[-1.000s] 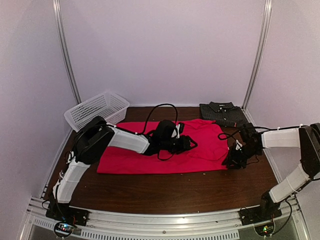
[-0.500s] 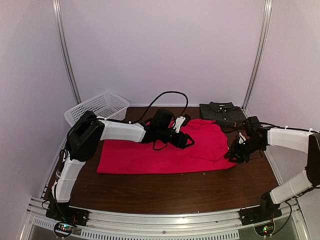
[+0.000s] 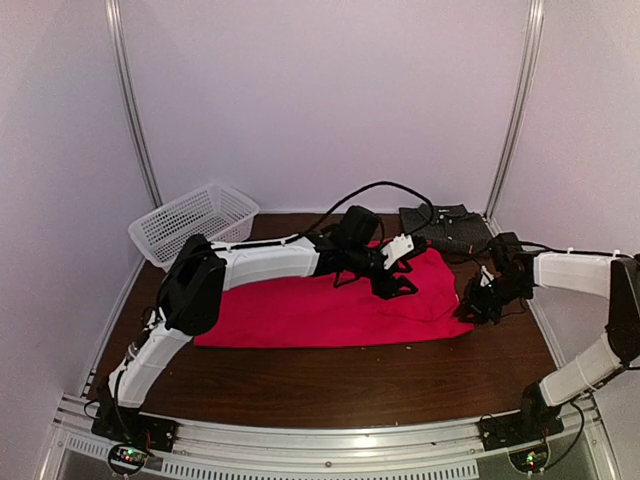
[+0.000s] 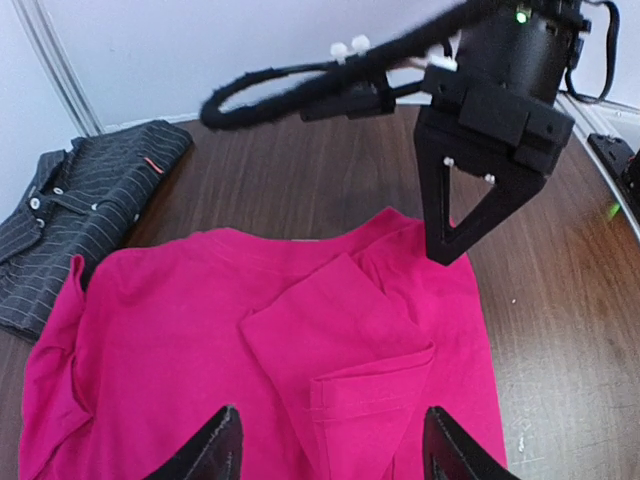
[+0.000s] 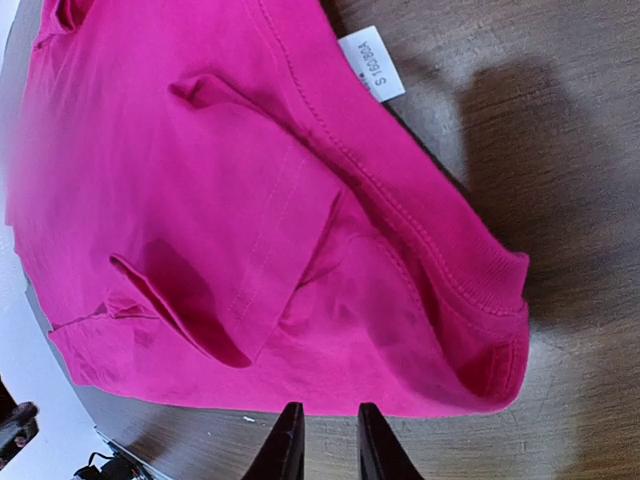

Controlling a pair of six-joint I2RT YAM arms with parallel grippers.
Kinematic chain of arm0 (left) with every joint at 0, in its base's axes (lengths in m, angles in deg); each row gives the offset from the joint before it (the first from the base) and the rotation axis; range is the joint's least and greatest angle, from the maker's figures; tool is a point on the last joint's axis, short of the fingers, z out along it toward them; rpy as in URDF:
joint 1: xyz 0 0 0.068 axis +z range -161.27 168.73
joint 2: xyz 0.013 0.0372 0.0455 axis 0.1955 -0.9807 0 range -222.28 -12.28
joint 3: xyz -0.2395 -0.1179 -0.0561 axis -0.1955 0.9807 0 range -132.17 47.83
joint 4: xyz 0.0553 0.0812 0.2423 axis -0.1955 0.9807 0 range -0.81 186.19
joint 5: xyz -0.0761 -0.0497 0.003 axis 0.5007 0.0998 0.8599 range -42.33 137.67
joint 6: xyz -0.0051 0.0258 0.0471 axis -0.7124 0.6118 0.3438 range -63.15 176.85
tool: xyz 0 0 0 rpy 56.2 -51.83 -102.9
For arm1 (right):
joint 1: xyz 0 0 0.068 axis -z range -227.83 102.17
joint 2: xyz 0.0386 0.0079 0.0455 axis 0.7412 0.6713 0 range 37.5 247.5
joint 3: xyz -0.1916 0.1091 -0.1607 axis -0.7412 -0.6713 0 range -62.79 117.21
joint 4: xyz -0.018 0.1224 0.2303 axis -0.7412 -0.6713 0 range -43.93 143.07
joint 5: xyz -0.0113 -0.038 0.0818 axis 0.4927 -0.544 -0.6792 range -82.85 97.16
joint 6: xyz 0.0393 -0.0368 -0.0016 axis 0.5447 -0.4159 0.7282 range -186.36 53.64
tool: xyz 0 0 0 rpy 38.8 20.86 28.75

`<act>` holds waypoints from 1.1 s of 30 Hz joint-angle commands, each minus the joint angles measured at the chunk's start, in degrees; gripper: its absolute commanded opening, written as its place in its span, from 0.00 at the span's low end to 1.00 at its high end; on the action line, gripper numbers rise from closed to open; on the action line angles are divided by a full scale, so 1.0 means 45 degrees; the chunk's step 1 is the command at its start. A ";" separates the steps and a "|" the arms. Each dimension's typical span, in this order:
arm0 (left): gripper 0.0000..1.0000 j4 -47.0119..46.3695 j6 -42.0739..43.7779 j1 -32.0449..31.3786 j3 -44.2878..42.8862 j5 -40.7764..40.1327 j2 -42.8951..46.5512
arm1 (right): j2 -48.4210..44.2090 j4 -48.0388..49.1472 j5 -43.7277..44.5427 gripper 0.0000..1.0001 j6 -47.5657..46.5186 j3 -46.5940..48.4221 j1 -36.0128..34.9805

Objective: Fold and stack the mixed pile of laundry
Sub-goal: Adjust the 1/3-folded T-shirt at the center of the board.

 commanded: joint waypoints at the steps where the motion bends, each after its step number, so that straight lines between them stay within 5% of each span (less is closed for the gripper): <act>1: 0.64 0.0291 0.0892 -0.0159 -0.0842 -0.0423 -0.1144 | 0.0479 0.0382 0.0335 0.20 0.0097 -0.0132 0.0125; 13: 0.58 -0.0516 0.0100 -0.0503 -0.1811 -0.1512 -0.2616 | 0.0963 0.0112 0.0393 0.20 -0.0164 0.0102 0.0199; 19: 0.38 -0.0859 -0.0023 -0.0578 -0.1906 -0.1126 -0.2698 | 0.1114 -0.0035 0.0605 0.19 -0.0232 0.0107 0.0212; 25: 0.03 -0.0729 0.0054 -0.0568 -0.1969 -0.0858 -0.2675 | 0.1295 -0.0147 0.0766 0.19 -0.0286 0.0165 0.0214; 33: 0.00 -0.1106 -0.0877 -0.0252 -0.2055 -0.1348 -0.2292 | 0.1516 -0.0327 0.0977 0.17 -0.0343 0.0304 0.0214</act>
